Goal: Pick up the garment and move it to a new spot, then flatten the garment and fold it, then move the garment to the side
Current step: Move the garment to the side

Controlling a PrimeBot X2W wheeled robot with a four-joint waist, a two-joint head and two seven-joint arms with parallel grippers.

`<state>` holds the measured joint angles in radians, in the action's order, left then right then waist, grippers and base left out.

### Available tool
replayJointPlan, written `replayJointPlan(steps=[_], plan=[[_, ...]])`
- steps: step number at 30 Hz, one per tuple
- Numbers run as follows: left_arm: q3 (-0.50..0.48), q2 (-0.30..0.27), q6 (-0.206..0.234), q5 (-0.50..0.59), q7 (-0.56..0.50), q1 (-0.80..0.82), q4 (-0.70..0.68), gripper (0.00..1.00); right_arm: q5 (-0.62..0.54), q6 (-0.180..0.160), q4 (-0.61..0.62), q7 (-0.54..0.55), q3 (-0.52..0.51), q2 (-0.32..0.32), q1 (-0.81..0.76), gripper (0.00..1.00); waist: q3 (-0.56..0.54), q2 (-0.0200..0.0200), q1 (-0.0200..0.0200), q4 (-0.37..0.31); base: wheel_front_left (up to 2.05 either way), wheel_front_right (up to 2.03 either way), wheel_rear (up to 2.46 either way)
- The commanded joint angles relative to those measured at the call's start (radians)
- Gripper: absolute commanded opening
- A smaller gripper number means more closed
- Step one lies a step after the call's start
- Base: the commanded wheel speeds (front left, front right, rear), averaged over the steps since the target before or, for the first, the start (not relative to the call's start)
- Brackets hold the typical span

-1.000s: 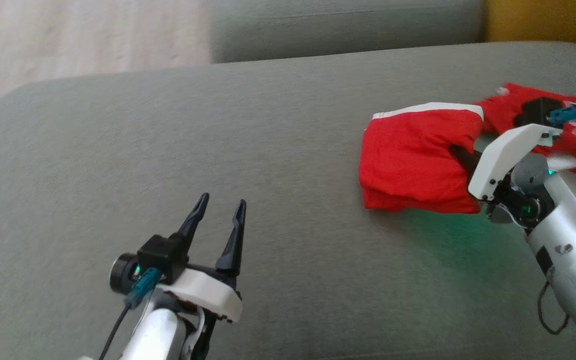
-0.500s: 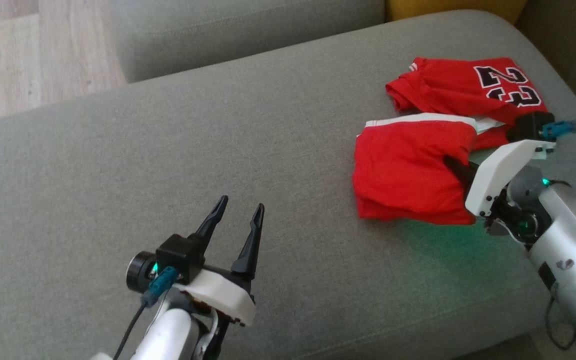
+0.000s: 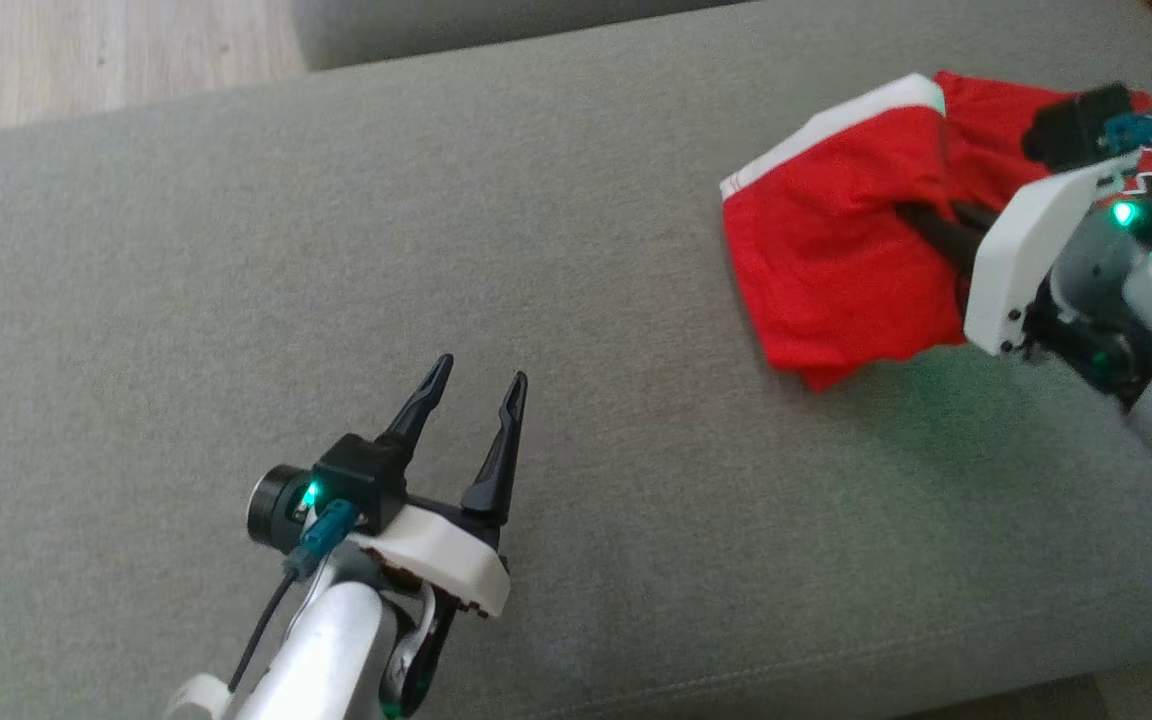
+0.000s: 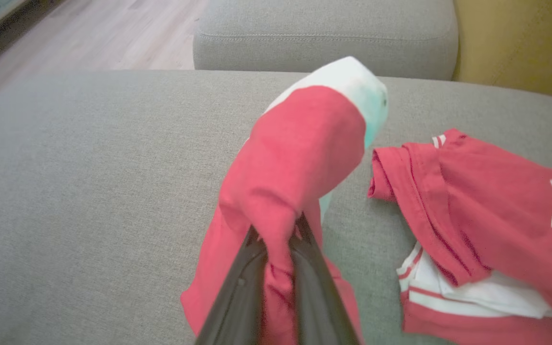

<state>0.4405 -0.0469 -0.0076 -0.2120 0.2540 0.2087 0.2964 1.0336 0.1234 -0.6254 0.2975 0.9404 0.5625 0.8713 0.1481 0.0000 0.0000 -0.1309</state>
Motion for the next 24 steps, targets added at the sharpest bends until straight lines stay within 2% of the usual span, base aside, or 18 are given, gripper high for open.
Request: replayJointPlan(steps=[1,2,5,14,18,24], plan=[[-0.03,-0.003,0.0,0.012,0.008,0.043,-0.025,1.0,0.011,0.007,0.038,-0.011,0.027,0.043,0.046,0.0,0.025,0.0,0.0,0.02,0.0,0.0,0.0],[-0.033,-0.003,-0.003,0.019,0.008,0.049,-0.022,1.0,0.016,0.007,0.046,-0.007,0.071,0.076,0.084,0.0,0.04,0.0,0.0,0.029,0.0,0.0,0.0],[-0.038,-0.003,-0.005,0.031,0.008,0.059,-0.02,1.0,0.027,0.007,0.036,-0.008,0.131,0.123,0.135,0.0,0.065,0.0,0.0,0.042,0.0,0.0,0.0],[-0.055,-0.008,-0.006,0.068,0.008,0.081,-0.019,1.0,0.056,0.007,-0.061,-0.04,0.245,0.241,0.24,0.0,0.155,0.0,0.0,0.063,0.0,0.0,0.0],[-0.063,-0.009,-0.004,0.078,0.008,0.088,-0.022,1.0,0.043,0.007,-0.107,-0.054,0.279,0.268,0.287,0.0,0.192,0.0,0.0,0.053,0.0,0.0,0.0],[-0.064,-0.008,-0.003,0.088,0.008,0.106,-0.024,1.0,-0.012,0.007,-0.179,-0.052,0.31,0.271,0.343,0.0,0.228,0.0,0.0,0.039,0.0,0.0,0.0]])
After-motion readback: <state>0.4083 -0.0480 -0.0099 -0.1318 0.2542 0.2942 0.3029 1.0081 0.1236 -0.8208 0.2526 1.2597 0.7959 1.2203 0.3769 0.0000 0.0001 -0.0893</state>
